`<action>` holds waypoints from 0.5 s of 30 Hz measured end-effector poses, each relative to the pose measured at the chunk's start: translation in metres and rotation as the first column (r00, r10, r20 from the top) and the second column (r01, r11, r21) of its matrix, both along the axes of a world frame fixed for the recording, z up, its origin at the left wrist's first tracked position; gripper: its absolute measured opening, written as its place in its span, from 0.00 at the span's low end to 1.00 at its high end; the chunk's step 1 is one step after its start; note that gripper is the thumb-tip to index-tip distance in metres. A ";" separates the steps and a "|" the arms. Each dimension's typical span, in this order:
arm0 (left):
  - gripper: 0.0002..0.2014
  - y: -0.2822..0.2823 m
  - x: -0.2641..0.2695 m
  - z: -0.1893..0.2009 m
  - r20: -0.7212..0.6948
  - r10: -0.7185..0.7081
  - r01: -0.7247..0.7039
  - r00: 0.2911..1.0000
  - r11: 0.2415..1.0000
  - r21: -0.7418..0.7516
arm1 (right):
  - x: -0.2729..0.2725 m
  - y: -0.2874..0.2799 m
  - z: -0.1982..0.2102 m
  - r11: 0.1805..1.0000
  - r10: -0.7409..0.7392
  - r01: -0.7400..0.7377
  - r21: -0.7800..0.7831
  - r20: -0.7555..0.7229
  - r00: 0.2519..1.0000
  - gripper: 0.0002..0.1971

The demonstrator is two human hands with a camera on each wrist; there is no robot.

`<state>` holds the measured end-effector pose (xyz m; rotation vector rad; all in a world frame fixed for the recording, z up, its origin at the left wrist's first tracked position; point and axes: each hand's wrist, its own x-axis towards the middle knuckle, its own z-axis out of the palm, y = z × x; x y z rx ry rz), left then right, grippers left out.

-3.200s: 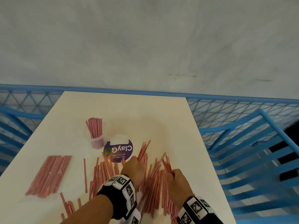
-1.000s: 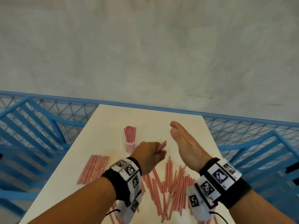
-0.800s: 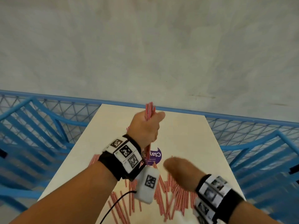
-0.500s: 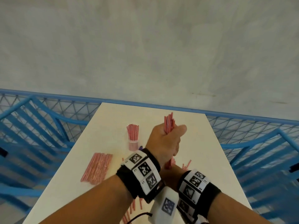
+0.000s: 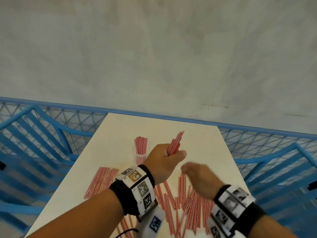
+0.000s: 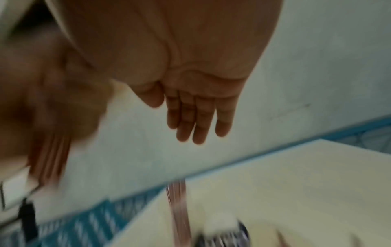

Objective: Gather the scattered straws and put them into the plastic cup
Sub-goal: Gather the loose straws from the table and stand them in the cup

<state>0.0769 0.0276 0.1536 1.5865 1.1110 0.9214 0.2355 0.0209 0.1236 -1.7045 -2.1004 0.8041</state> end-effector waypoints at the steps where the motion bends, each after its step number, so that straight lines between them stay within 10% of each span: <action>1: 0.21 0.002 -0.004 -0.007 -0.117 -0.006 0.010 0.993 0.999 0.037 | 0.007 0.004 0.023 0.995 -0.069 0.076 0.064 -0.106 0.992 0.15; 4: 0.20 0.004 -0.007 -0.022 -0.324 -0.043 0.062 0.945 0.997 0.050 | 0.001 0.010 0.072 0.961 -0.046 0.153 0.229 -0.413 0.910 0.18; 15: 0.09 0.010 0.003 -0.031 -0.466 -0.006 0.126 0.885 0.966 0.226 | -0.041 0.011 0.045 0.992 0.069 -0.038 0.119 -0.272 0.960 0.26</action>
